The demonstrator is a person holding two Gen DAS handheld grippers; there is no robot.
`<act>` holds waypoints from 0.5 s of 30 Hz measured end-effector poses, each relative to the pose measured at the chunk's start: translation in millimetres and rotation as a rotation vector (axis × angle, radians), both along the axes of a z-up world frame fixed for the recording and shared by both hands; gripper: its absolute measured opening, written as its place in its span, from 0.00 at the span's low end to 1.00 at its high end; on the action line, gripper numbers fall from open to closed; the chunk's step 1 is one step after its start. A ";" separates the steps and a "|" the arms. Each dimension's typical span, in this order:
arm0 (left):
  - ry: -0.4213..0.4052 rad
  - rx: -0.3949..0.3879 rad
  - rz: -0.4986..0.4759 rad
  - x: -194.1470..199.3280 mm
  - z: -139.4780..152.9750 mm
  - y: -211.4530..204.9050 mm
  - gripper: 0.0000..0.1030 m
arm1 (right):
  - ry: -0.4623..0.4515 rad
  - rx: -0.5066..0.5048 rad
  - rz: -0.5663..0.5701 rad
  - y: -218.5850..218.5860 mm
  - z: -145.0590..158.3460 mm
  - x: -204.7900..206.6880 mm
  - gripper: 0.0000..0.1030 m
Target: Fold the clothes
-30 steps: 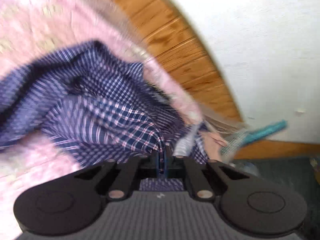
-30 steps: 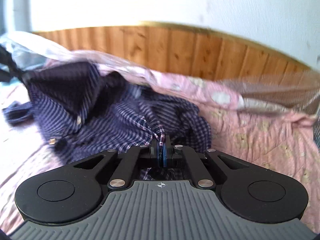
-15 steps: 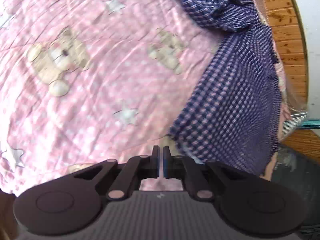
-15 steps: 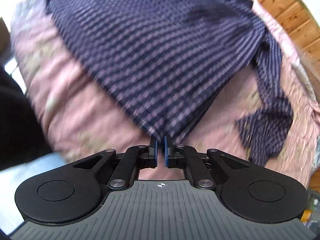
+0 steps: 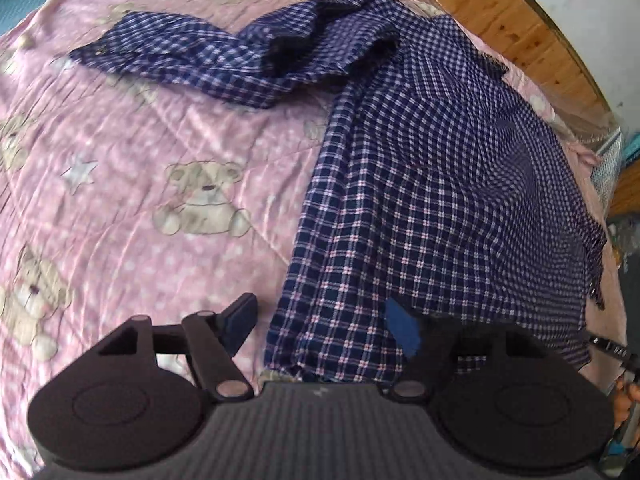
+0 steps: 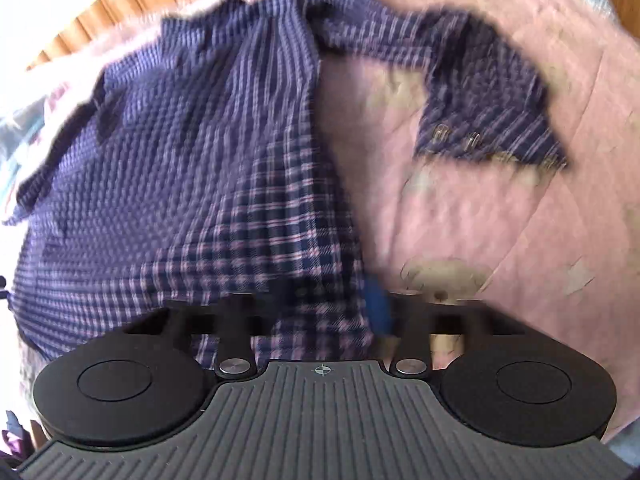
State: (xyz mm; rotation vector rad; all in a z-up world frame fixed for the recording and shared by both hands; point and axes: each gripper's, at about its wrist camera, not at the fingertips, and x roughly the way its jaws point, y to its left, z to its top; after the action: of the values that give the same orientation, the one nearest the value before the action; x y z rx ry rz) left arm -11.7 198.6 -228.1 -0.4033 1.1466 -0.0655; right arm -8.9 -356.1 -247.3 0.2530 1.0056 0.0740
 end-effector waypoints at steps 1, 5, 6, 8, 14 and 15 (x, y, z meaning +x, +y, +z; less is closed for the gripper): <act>0.008 0.006 -0.033 2.7 -1.4 -4.0 0.02 | -0.010 0.032 -0.005 1.5 7.0 -5.9 0.00; 0.017 -0.116 -0.013 -16.0 20.7 15.3 0.02 | -0.045 0.105 -0.082 -6.6 48.2 -52.4 0.00; 0.029 -0.132 -0.011 -18.4 20.8 18.4 0.02 | -0.031 0.086 -0.106 -6.9 52.3 -65.0 0.00; 0.054 -0.149 -0.014 -21.5 18.1 22.3 0.02 | 0.019 0.068 -0.136 -12.4 43.2 -73.4 0.00; 0.076 -0.087 0.050 -15.1 -0.9 25.2 0.04 | 0.015 0.106 -0.184 -11.7 24.1 -55.3 0.32; 0.066 -0.080 0.062 -13.5 -2.7 24.5 0.13 | -0.012 0.105 -0.177 -7.3 25.2 -50.3 0.63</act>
State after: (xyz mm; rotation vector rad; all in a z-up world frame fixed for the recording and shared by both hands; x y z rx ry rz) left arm -25.3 223.2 -230.7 -0.5151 1.1987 -0.0437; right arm -59.3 -363.4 -222.1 0.4364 0.9653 -0.0325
